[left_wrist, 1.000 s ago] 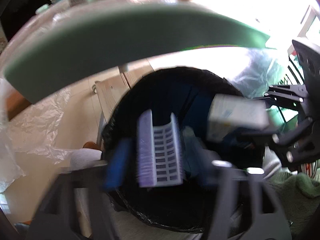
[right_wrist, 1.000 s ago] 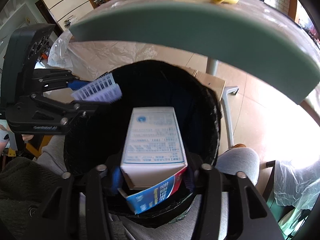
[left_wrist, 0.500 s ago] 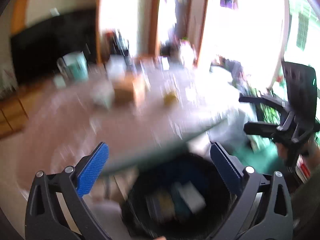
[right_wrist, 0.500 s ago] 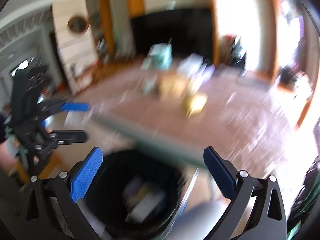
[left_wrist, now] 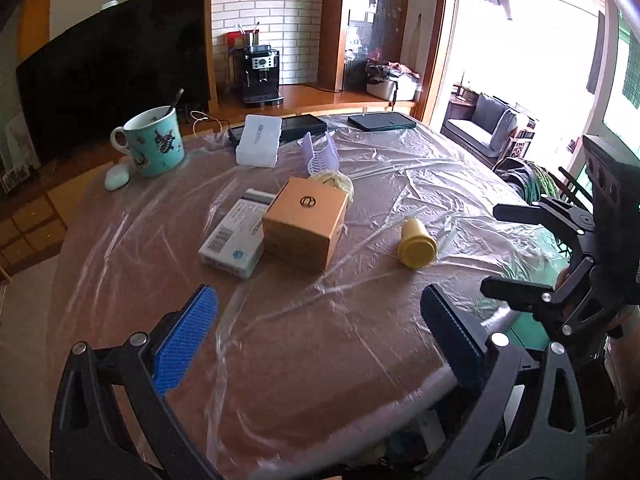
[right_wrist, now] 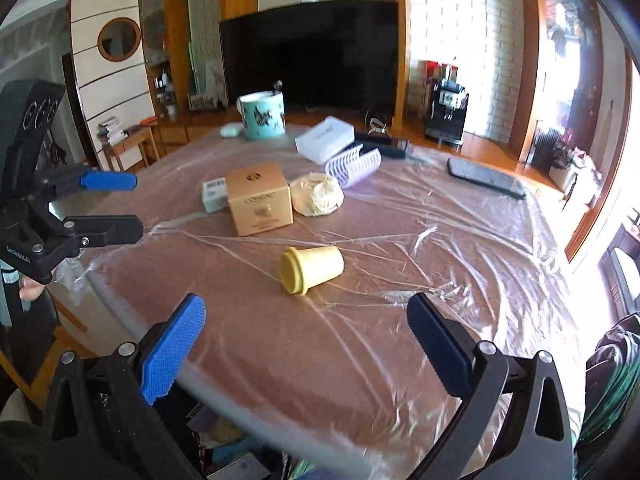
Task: Collect trash
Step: 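Open both grippers to drop the rack and box, then lift away, then grasp the brown cardboard box with the left gripper while the right grasps the yellow cup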
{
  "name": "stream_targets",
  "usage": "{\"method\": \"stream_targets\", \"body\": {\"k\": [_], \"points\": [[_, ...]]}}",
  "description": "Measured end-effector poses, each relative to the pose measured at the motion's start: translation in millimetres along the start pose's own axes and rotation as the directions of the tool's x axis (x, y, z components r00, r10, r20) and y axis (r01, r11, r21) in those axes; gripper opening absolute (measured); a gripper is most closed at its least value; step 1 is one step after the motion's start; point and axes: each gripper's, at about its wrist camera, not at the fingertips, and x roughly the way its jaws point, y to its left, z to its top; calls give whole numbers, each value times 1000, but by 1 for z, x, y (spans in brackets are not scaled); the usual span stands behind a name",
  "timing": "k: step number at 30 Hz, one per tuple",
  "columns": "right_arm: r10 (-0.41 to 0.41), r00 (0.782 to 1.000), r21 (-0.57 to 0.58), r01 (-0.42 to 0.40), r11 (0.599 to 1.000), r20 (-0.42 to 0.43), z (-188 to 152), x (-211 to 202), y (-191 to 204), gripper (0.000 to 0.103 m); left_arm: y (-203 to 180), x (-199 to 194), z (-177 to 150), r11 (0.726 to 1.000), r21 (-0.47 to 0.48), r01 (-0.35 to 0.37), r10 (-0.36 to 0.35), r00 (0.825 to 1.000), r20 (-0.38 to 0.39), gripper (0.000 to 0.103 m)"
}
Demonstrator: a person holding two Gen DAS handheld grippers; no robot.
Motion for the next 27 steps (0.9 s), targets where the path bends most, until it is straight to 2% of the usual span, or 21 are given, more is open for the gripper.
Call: {"method": "stream_targets", "body": {"k": [10, 14, 22, 24, 26, 27], "points": [[23, 996, -49, -28, 998, -86, 23, 47, -1, 99, 5, 63, 30, 996, 92, 0, 7, 997, -71, 101], [73, 989, -28, -77, 997, -132, 26, 57, -3, 91, 4, 78, 39, 993, 122, 7, 3, 997, -82, 101], [66, 983, -14, -69, 997, -170, 34, 64, -3, 91, 5, 93, 45, 990, 138, 32, -15, 992, -124, 85], [76, 981, -13, -79, 997, -181, 35, 67, -3, 87, 5, 96, 45, 990, 132, 41, -23, 990, -136, 78], [85, 978, -15, -89, 996, -191, 35, 70, -4, 82, 6, 97, 45, 991, 128, 45, -27, 990, -139, 77], [89, 976, -20, -95, 995, -199, 35, 72, -3, 80, 6, 97, 45, 991, 126, 50, -33, 990, -140, 73]]}}
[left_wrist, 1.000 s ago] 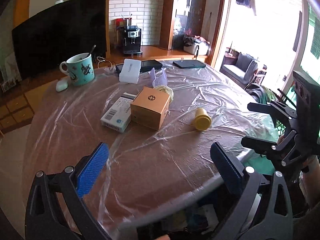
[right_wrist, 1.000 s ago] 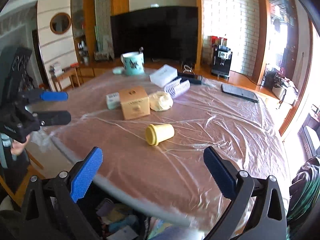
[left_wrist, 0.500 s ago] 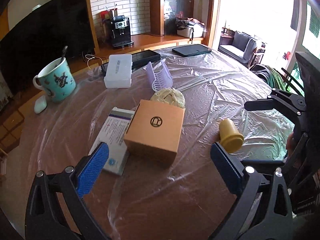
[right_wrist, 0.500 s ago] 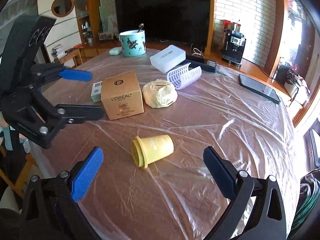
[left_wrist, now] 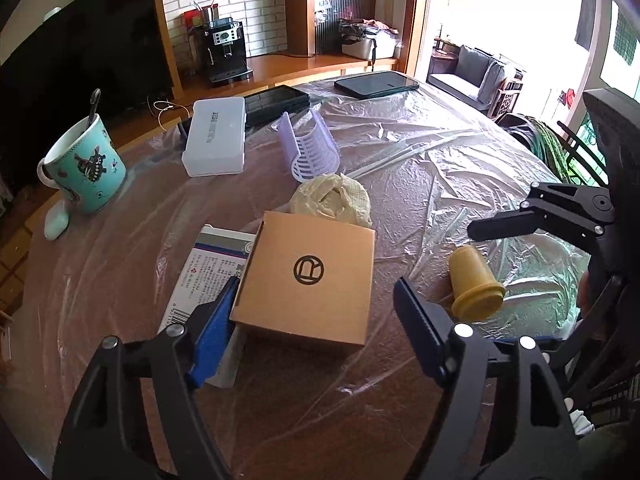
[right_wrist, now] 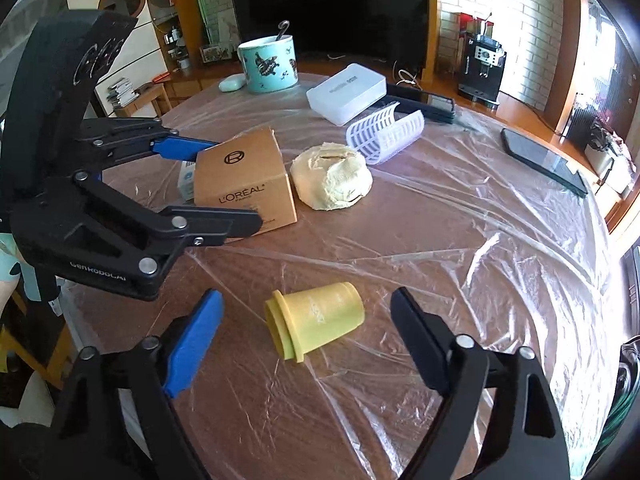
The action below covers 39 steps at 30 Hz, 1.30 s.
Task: Collect trash
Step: 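Grasp the brown cardboard box with the left gripper while the right grasps the yellow cup, then carry the brown box and yellow cup over the black bin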
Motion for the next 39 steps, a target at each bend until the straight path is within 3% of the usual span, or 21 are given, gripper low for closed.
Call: {"method": "stream_targets", "body": {"k": [2, 7, 25, 39], "points": [[4, 1000, -8, -5, 1000, -15, 0, 4, 2, 70, -1, 2, 0, 1000, 0, 4, -4, 1000, -11, 60], [20, 1000, -8, -21, 1000, -17, -3, 3, 2, 49, -1, 1, 0, 1000, -6, 12, -12, 1000, -10, 59], [76, 995, 188, -86, 978, 57, -26, -22, -17, 49, -7, -27, -16, 996, -81, 36, -33, 999, 32, 59], [97, 992, 226, -111, 968, 75, -36, -30, -13, 49, -12, -48, -42, 983, -182, 20, -10, 999, 53, 59]]}}
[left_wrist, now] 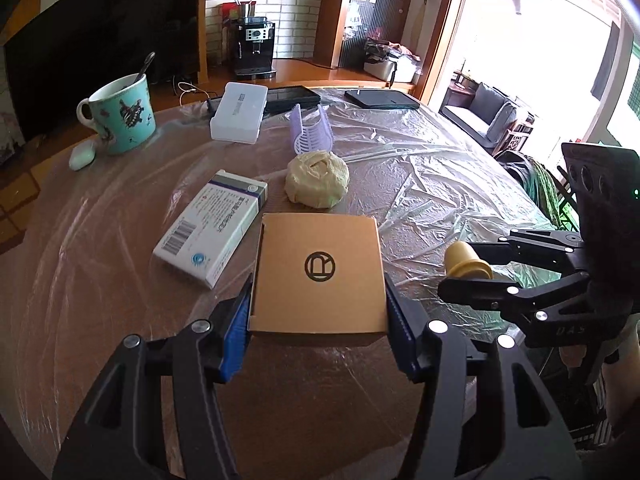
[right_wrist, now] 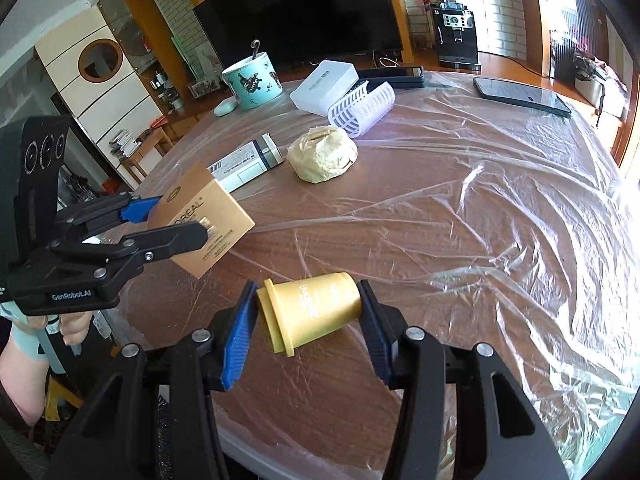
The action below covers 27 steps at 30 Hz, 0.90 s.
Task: Collect trash
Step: 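Carry the brown box and yellow cup over the black bin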
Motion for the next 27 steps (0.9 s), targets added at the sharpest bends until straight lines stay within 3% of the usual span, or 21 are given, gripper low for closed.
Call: {"method": "stream_targets", "body": {"k": [13, 27], "points": [[9, 1000, -18, -9, 1000, 22, -5, -14, 11, 49, 7, -18, -17, 997, -78, 3, -1, 1000, 24, 59], [38, 998, -38, -37, 999, 49, -12, -34, 23, 49, -5, -47, -30, 998, -55, 10, -6, 998, 58, 59]]}}
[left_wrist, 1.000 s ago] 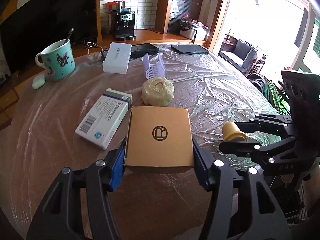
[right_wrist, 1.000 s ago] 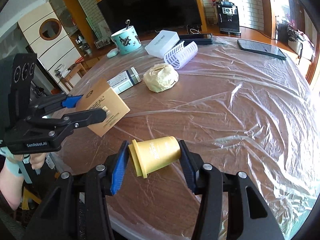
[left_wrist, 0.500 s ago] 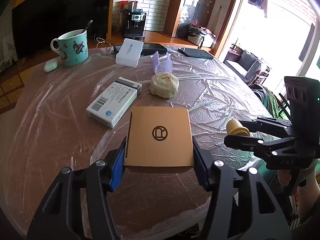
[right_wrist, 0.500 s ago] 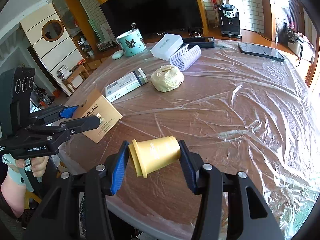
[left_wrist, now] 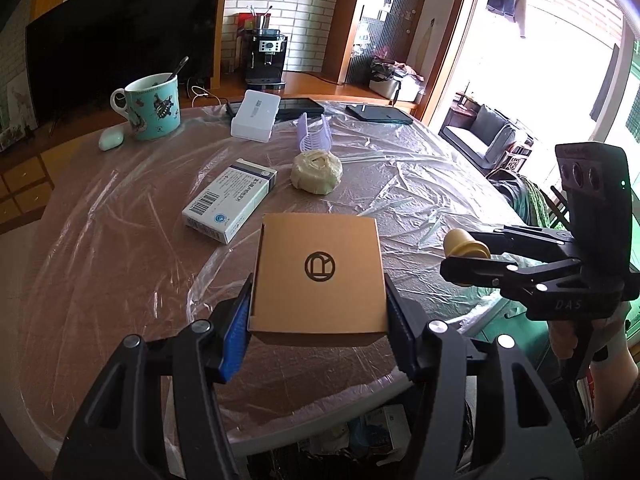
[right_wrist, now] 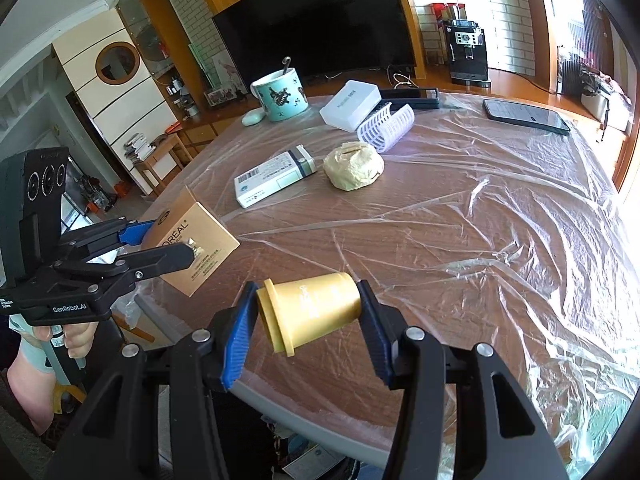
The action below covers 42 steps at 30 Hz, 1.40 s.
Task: Collect trash
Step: 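Carry the brown box and yellow cup over the black bin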
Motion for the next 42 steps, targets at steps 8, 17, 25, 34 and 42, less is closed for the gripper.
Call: {"method": "stream_targets", "body": {"k": [8, 17, 25, 34, 42], "points": [[18, 1000, -17, -18, 1000, 2, -9, -13, 8, 49, -3, -13, -9, 1000, 1, 21, -21, 1000, 5, 59], [53, 999, -26, -53, 998, -9, -21, -21, 15, 49, -7, -24, -24, 999, 12, 33, -33, 999, -7, 59], [81, 996, -61, -83, 995, -25, -36, -28, 27, 49, -13, -31, -36, 999, 20, 42, -41, 999, -22, 59], [93, 994, -75, -97, 992, -51, -50, -30, 31, 49, -23, -36, -49, 997, 48, 60, -58, 997, -48, 59], [102, 992, -96, -109, 989, -77, -62, -30, 38, 49, -33, -38, -62, 995, 70, 73, -68, 995, -73, 59]]}}
